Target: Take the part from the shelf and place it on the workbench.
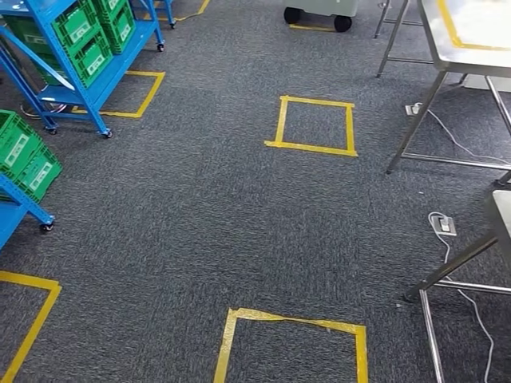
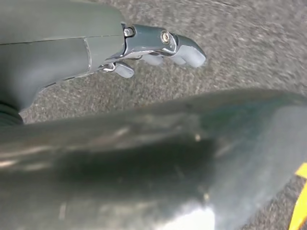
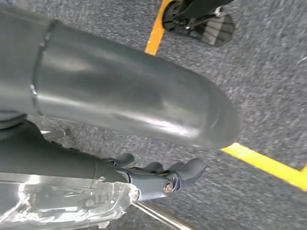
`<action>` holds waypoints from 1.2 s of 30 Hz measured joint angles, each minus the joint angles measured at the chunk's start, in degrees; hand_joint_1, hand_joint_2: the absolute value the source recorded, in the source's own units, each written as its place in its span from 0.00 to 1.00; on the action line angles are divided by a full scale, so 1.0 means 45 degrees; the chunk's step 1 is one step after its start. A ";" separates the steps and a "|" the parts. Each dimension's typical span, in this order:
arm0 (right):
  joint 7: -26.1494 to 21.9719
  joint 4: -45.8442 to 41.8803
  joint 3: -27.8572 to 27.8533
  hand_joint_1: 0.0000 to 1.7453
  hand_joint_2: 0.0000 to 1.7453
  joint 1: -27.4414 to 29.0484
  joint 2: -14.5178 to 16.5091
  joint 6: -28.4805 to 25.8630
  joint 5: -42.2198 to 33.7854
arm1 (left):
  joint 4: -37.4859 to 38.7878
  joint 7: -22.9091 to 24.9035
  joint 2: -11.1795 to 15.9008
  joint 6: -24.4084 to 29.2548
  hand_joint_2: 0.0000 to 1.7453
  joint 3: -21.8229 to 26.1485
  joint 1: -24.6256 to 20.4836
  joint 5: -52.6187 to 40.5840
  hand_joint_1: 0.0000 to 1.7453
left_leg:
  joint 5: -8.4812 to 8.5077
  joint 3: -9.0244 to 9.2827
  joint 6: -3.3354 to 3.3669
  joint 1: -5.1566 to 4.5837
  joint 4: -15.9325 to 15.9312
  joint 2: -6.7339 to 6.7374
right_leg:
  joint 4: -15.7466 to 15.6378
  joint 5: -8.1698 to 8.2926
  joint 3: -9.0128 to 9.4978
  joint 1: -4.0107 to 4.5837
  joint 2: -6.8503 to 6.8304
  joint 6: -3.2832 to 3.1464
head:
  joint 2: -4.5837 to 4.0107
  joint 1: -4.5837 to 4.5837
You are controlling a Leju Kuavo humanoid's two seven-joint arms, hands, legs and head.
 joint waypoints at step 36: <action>0.1353 0.0078 -0.1762 0.00 0.00 -0.0404 0.0236 -0.0710 -0.0766 | 0.0174 0.0038 -0.0011 -0.0098 0.00 -0.0913 -0.0469 -0.2369 0.00 | 0.0103 -0.0065 0.0205 0.0070 0.0040 -0.0982 | 0.3415 -0.1070 -0.1950 -0.0112 0.1275 0.0140 | 0.0000 0.0044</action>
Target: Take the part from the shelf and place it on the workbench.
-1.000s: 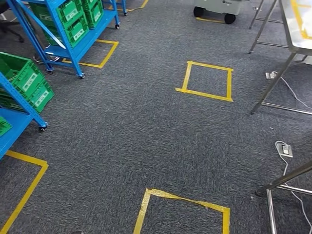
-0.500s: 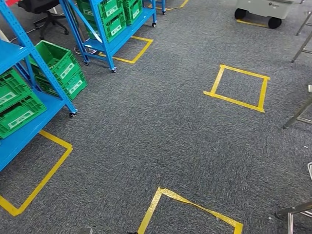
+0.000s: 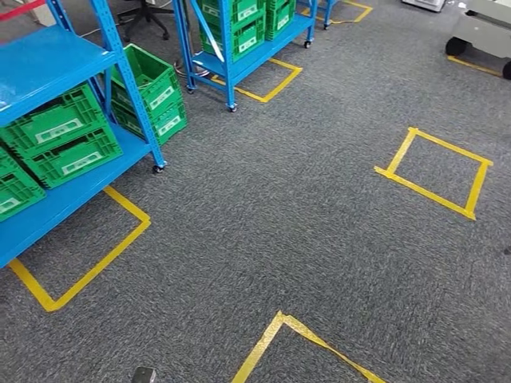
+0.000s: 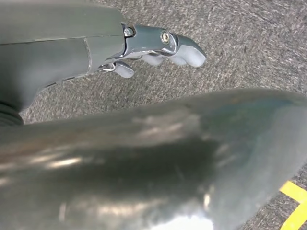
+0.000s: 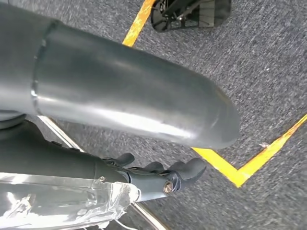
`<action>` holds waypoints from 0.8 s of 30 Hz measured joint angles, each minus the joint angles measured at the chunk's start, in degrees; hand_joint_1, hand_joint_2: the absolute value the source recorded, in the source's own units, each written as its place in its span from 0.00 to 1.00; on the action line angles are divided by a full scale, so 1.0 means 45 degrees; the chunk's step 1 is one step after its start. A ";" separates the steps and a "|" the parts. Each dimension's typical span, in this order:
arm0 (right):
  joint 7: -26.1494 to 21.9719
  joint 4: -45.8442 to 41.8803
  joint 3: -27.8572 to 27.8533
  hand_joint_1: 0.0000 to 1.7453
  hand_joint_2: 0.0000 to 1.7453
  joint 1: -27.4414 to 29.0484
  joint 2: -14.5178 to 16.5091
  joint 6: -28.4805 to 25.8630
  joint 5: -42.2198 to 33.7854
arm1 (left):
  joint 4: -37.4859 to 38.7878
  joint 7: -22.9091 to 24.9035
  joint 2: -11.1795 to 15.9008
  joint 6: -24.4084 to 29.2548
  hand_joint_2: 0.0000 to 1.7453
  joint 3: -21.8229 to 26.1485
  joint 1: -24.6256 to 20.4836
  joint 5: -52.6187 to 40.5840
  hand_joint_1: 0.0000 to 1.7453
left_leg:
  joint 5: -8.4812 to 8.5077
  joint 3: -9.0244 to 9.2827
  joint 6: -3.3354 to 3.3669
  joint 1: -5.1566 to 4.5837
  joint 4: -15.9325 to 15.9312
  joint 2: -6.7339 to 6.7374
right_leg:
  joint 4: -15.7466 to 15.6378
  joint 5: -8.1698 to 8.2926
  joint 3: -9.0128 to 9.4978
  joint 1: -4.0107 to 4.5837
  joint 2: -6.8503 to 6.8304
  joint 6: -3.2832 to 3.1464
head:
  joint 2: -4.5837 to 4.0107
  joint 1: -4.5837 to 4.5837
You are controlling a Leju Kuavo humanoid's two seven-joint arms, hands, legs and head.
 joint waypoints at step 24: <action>-0.0698 0.0093 0.0697 0.00 0.00 -0.0161 0.0401 -0.0044 0.2103 | 0.0035 -0.0533 0.0680 -0.0579 0.00 0.1452 0.0360 0.1661 0.00 | -0.0248 -0.0036 -0.0032 -0.0239 -0.0037 0.1219 | -0.3571 0.0886 0.2697 0.0120 -0.1533 -0.0162 | 0.0001 -0.0253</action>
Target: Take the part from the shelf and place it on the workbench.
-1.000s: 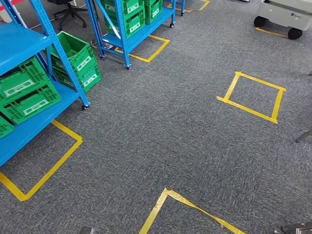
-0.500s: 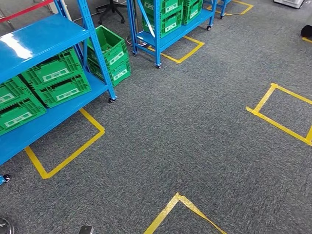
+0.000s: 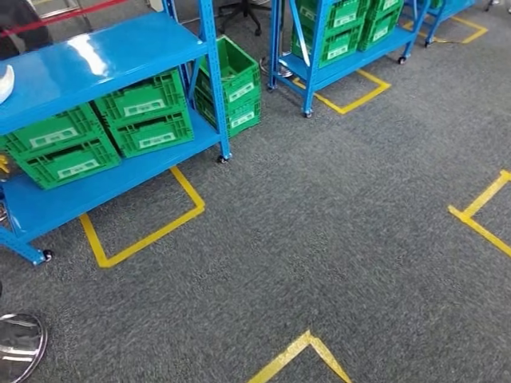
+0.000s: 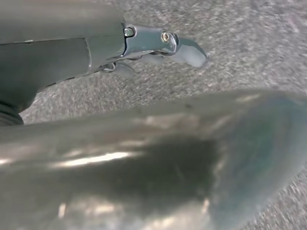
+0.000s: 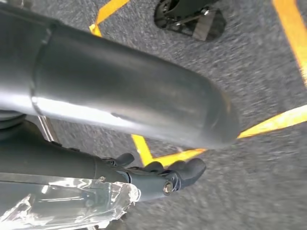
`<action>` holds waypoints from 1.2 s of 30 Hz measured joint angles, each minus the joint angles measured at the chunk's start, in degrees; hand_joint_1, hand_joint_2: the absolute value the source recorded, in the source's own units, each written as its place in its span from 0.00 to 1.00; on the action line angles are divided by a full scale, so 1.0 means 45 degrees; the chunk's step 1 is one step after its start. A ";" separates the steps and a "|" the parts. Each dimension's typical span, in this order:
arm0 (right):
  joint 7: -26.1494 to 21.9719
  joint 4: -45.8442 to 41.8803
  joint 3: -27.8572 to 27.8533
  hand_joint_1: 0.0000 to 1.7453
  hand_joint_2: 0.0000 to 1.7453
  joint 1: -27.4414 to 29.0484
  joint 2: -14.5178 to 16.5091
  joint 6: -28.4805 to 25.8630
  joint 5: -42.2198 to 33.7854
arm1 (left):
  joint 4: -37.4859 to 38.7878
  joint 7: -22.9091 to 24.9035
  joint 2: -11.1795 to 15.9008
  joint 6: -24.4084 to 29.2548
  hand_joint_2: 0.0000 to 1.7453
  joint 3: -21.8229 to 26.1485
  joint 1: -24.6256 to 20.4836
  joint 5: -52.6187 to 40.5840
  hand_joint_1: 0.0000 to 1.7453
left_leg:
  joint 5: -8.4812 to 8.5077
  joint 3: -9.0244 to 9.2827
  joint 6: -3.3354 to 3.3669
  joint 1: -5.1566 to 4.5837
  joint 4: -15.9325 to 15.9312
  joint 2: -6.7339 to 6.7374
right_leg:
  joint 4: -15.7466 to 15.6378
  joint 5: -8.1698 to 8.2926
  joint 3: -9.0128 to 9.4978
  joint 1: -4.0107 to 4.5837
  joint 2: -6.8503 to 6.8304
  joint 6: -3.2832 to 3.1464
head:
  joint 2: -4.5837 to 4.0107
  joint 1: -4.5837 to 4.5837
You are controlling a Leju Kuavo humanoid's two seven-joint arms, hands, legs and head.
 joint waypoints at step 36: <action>0.0120 0.0256 0.0248 0.00 0.00 0.0089 0.0090 0.0406 0.0118 | -0.0017 0.0316 0.0182 0.0046 0.00 0.0577 0.0011 -0.0375 0.00 | 0.0763 -0.0378 0.0214 0.0148 -0.0090 -0.1136 | 0.3148 -0.2040 -0.1040 -0.0049 0.1494 0.0130 | 0.0004 0.0132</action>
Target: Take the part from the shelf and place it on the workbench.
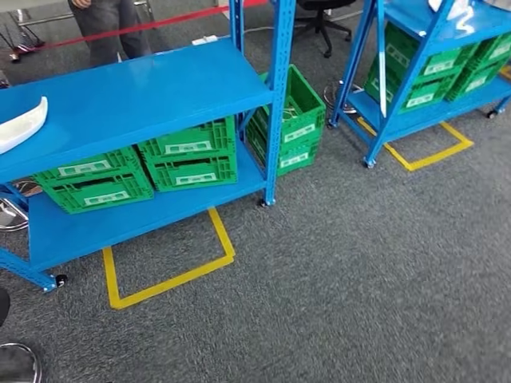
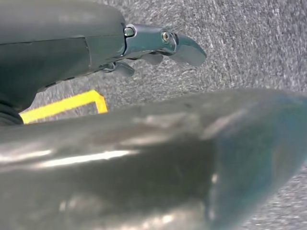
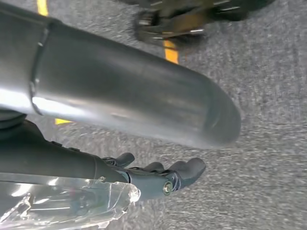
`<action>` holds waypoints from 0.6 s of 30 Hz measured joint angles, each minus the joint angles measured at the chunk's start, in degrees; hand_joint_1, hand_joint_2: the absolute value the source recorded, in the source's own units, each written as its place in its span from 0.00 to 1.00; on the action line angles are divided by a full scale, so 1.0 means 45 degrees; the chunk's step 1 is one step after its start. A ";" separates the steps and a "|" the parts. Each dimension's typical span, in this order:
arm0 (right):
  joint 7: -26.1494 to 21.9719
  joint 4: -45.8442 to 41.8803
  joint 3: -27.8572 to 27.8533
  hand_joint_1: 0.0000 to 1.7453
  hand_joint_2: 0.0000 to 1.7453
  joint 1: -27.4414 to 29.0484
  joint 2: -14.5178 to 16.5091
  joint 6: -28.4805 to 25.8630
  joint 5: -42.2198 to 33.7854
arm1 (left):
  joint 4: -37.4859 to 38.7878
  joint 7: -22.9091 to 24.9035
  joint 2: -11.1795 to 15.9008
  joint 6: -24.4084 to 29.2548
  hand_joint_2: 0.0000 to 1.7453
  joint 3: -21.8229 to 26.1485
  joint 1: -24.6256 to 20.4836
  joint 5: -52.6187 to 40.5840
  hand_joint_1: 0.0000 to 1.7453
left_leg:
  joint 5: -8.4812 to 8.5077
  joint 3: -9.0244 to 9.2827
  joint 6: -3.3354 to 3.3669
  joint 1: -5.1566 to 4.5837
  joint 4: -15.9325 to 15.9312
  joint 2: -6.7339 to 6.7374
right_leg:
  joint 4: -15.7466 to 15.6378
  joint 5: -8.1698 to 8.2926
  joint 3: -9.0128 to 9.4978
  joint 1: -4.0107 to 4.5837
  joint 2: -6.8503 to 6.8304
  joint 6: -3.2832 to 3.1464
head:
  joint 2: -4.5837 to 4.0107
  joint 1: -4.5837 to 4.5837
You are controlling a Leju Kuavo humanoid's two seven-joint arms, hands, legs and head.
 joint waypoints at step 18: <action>0.0045 0.0044 -0.0024 0.00 0.00 -0.0015 0.0043 -0.0005 0.0032 | -0.0019 -0.0017 -0.0066 0.0044 0.00 0.0021 -0.0035 -0.0196 0.00 | -0.1914 -0.0960 -0.0773 0.0014 0.2992 0.0398 | -0.3072 0.2985 -0.0373 -0.0036 -0.0501 -0.0597 | 0.0000 -0.0062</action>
